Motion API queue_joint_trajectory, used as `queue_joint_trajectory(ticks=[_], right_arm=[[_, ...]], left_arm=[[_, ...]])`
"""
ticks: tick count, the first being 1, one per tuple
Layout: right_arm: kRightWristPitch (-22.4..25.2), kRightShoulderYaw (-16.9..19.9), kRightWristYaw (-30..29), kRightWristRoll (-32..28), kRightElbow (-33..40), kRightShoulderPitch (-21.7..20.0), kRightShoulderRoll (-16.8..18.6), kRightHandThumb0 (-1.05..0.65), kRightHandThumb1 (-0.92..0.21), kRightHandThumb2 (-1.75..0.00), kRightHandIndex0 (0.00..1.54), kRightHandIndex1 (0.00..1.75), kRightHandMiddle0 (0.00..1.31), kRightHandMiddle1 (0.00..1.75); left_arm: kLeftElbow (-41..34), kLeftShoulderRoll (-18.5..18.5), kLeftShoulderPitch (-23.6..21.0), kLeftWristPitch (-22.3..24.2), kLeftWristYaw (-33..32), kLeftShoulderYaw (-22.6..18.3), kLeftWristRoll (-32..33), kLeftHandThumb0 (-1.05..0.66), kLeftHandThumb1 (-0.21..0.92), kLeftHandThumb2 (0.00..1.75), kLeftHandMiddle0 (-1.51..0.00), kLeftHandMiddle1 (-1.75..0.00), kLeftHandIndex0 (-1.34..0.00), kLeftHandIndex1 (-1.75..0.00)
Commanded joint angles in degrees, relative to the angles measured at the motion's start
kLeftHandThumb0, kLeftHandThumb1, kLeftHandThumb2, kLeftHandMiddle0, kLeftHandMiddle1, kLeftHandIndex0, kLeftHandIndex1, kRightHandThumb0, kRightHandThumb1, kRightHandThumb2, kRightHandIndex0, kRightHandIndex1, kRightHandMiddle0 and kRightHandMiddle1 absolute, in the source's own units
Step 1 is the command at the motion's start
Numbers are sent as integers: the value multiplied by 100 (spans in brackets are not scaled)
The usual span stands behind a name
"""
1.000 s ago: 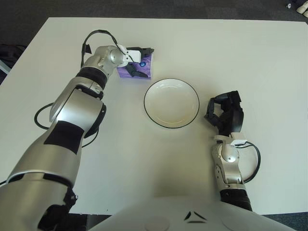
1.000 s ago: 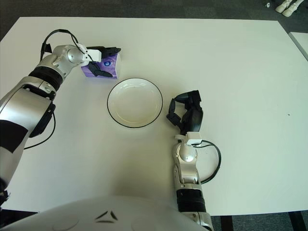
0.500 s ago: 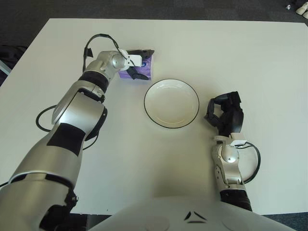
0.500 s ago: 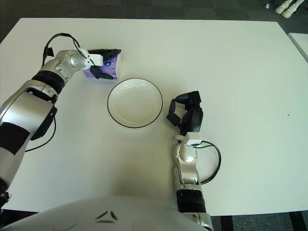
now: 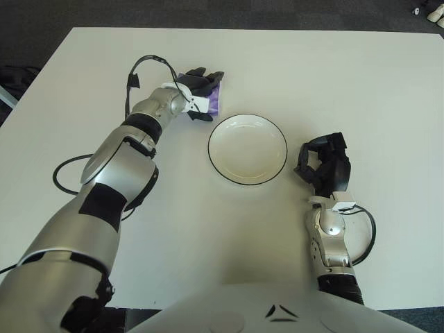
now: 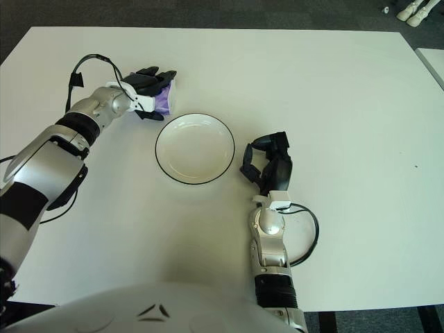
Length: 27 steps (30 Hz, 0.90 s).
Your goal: Put the tissue paper into the plate.
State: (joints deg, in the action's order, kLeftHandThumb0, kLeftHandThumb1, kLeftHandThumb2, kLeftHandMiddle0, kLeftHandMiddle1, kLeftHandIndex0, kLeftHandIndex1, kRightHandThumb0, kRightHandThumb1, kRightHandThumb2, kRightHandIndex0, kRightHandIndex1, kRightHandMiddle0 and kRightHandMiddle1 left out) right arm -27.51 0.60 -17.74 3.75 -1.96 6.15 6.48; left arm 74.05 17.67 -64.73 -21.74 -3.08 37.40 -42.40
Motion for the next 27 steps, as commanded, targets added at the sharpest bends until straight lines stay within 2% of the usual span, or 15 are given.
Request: queue_joint_trajectory(ticks=[1,7,15,20,22,23,26,27], right_arm=[[227,70,-45,1,-217,484,145,-42,-55,-103,67,161,43,175],[191,73,-40,20,-212,486,124,-42,-52,-106,68,163,45,175],[205,61,-34,4,-191,487,138,-42,-51,-108,69,164,46,175],[272,34,26,-64,-99,543,144,-42,-52,-107,68,163,45,175],[282,32,27,-69,-84,553,151,-42,-53,-106,68,163,45,175],[286,32,25,-68,-77,558,156,-42,-53,-106,68,163,45,175],[285,35,6,-55,-65,568,169,-42,-53,-106,68,163,45,175],[282,35,-1,-50,-64,569,172,-42,-53,-106,68,164,45,175]], left_arm=[[428,-206,986,206,-256,522,-559,-92,44,76,-3,-2,0,0],[484,-222,1002,323,-578,603,-580,-98,49,73,-1,-1,0,0],[514,-217,1035,367,-656,673,-549,-101,58,64,0,0,0,0],[562,-272,1039,544,-129,554,-387,-94,51,69,-3,-3,0,-1],[573,-297,1029,606,43,491,-321,-90,45,76,-3,-9,0,-4],[576,-307,1025,629,112,458,-290,-87,41,79,-2,-24,0,-11],[579,-328,1017,660,247,386,-219,-82,36,84,-1,-48,0,-23],[579,-334,1014,667,283,369,-200,-79,34,86,0,-64,0,-39]])
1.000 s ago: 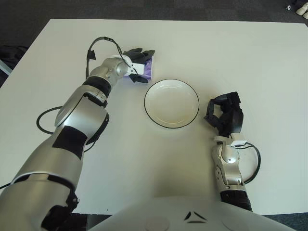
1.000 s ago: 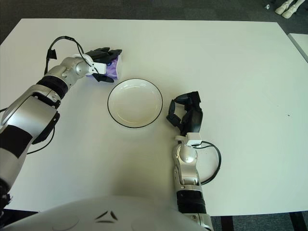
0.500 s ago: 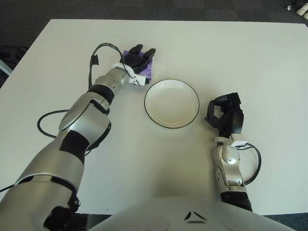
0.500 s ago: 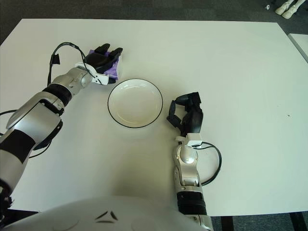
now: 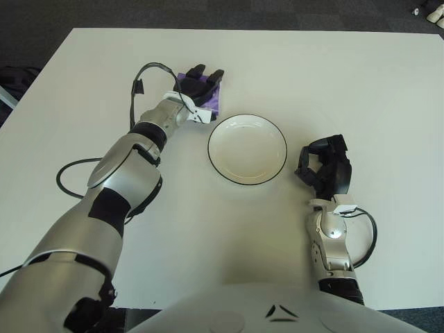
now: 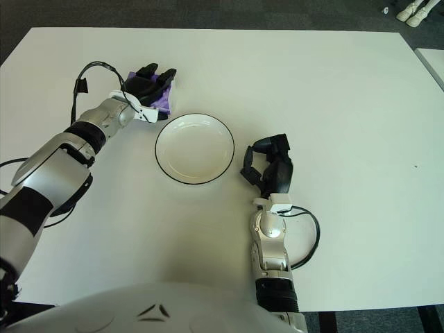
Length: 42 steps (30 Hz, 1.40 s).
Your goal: Put the tissue paper into the plate.
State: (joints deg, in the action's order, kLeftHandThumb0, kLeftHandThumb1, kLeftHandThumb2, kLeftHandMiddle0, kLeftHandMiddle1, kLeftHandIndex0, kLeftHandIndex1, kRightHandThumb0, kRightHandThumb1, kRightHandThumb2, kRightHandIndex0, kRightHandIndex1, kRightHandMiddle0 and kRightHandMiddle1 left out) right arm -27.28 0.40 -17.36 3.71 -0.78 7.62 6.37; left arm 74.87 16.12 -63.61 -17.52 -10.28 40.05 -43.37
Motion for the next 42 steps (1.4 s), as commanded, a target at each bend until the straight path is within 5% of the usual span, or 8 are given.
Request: queue_joint_trajectory(ticks=[1,5,8,12,24,29,42], right_arm=[[248,56,-44,-43,-183,423,185,-42,-53,-106,68,164,45,175],[206,55,-49,-45,-182,433,190,-42,-52,-107,68,165,45,175],[198,54,-42,-54,-178,441,188,-42,-52,-107,67,166,46,175],[168,54,-44,-76,-179,448,199,-43,-50,-109,67,167,47,175],[136,60,-85,-57,-166,466,215,-43,-49,-110,67,167,48,175],[112,63,-93,-64,-170,465,214,-43,-49,-110,67,168,48,175],[145,76,-150,-42,-167,459,213,-43,-49,-111,68,168,48,175]], left_arm=[[497,-184,902,248,1037,86,-85,-77,33,87,0,-70,0,-44],[493,-182,928,242,1124,-73,39,-71,28,94,-2,-106,0,-96],[485,-170,972,237,1148,-269,202,-63,23,103,-18,-144,0,-140],[475,-178,1010,288,1192,-507,430,-54,18,111,-30,-167,0,-166],[469,-182,1014,474,1172,-622,516,-37,22,114,-76,-175,-24,-175],[468,-203,1031,535,1286,-772,651,-43,38,118,-91,-175,-48,-175],[447,-256,1142,605,1465,-1275,1044,-50,23,142,-119,-175,-67,-175]])
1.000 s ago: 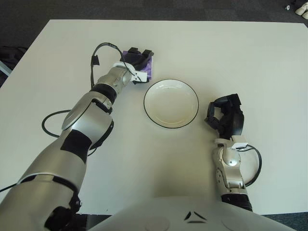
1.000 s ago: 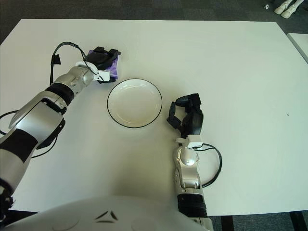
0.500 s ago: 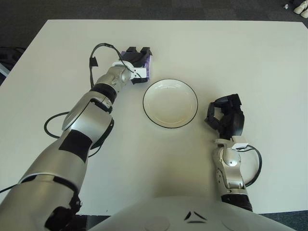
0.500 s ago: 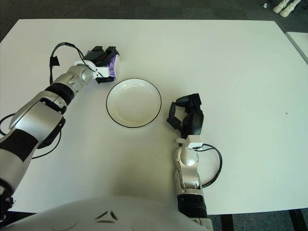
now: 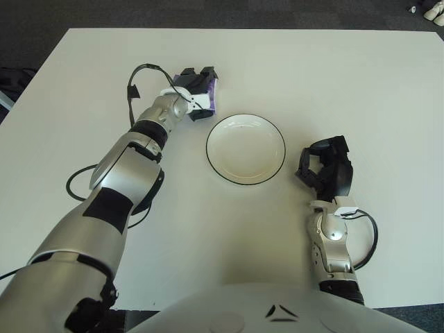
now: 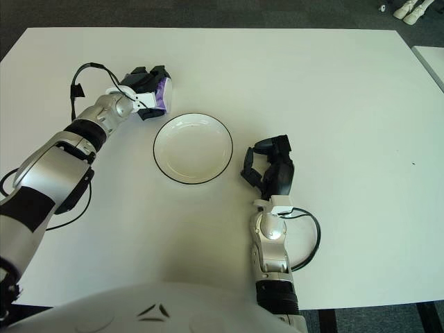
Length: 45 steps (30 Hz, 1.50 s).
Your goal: Put the tissue paper into the plate.
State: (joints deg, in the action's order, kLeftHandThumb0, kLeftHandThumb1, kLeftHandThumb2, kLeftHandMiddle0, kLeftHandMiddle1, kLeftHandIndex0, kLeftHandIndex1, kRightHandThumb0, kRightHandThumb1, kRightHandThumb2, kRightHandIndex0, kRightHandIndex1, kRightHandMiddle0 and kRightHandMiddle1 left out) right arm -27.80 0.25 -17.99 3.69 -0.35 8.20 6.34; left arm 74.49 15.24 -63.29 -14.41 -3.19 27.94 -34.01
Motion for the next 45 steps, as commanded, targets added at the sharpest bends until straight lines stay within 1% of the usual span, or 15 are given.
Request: queue_joint_trajectory(ticks=[1,3,7,13,15,18,21,24,28,32,37,45], right_arm=[[201,91,-92,-35,-210,402,215,-43,-49,-111,68,168,48,175],[211,90,-91,-33,-208,404,209,-43,-49,-111,68,167,48,175],[194,88,-72,-55,-220,405,199,-43,-48,-111,68,167,48,175],[152,96,-53,-72,-254,389,183,-43,-48,-112,67,167,48,175],[147,98,-45,-75,-264,384,176,-43,-48,-112,67,167,48,175],[161,97,5,-107,-276,380,147,-43,-49,-110,66,167,48,175],[180,104,47,-138,-290,372,130,-43,-51,-108,65,166,46,175],[198,112,106,-197,-309,360,124,-42,-52,-107,65,166,46,175],[194,135,155,-239,-372,314,138,-42,-52,-106,65,166,45,175],[192,153,175,-259,-411,284,156,-42,-52,-106,66,167,45,175],[217,160,173,-267,-426,269,179,-42,-52,-106,66,167,45,175],[161,151,195,-262,-495,205,147,-42,-53,-105,67,167,45,175]], left_arm=[[482,-172,1123,284,747,-119,145,-50,23,142,-120,-175,-68,-175],[479,-181,1168,276,708,-259,236,-50,22,143,-122,-175,-68,-175],[463,-212,1241,233,708,-686,592,-51,21,144,-124,-175,-69,-175],[430,-224,1326,29,785,-1238,1044,-51,21,145,-127,-175,-69,-175],[416,-228,1348,-41,897,-1465,1245,-51,21,145,-127,-175,-69,-175],[343,-244,1347,-171,1174,-1923,1697,-51,21,145,-128,-175,-69,-175],[306,-265,1337,-181,1300,-2165,1927,-51,21,145,-128,-175,-69,-175],[264,-335,1307,-169,1500,-2575,2354,-51,21,144,-129,-175,-69,-175],[215,-374,1277,-182,1759,-2940,2749,-50,23,143,-130,-175,-68,-175],[188,-395,1236,-168,1892,-3145,2974,-50,23,142,-130,-175,-67,-175],[111,-380,1006,-92,2037,-3356,3220,-50,23,142,-130,-175,-67,-175],[-80,-313,898,-423,2351,-3583,3486,-50,22,143,-128,-175,-68,-175]])
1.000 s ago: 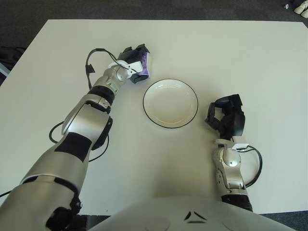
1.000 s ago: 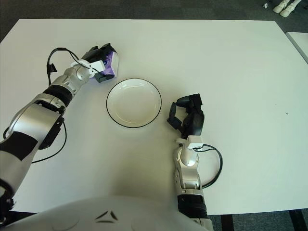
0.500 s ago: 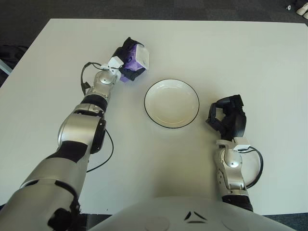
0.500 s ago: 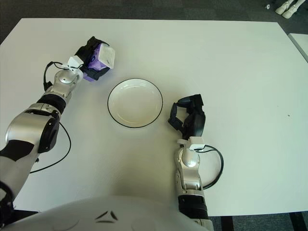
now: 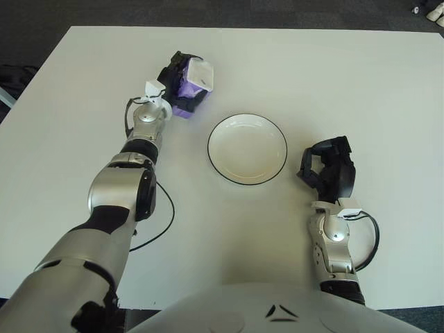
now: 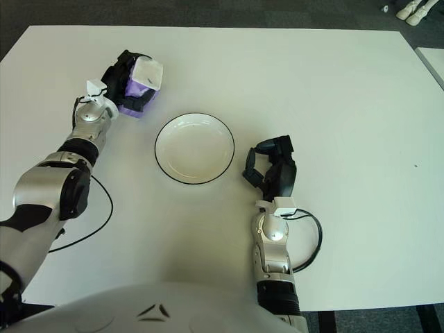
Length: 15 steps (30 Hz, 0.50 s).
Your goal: Put the tissue paper into the plate.
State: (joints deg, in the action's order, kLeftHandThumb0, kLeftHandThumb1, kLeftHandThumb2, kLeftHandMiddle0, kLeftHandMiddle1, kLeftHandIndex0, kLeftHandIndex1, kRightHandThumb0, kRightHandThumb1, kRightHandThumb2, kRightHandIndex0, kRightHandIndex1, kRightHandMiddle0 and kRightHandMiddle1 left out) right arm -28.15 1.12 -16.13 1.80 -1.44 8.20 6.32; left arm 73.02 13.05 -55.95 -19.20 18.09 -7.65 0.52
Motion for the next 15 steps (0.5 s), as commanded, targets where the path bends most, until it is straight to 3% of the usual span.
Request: queue_joint_trajectory(ticks=[1,15], right_arm=[[185,65,11,-72,-397,198,148,-42,-53,-105,67,167,45,175],[193,61,-172,98,-388,144,206,-42,-53,-105,66,167,45,175]], left_arm=[[55,-89,158,27,251,-35,48,-50,22,144,-128,-175,-68,-175],[-923,-218,246,-953,1217,-13,363,-50,23,142,-126,-175,-67,-175]])
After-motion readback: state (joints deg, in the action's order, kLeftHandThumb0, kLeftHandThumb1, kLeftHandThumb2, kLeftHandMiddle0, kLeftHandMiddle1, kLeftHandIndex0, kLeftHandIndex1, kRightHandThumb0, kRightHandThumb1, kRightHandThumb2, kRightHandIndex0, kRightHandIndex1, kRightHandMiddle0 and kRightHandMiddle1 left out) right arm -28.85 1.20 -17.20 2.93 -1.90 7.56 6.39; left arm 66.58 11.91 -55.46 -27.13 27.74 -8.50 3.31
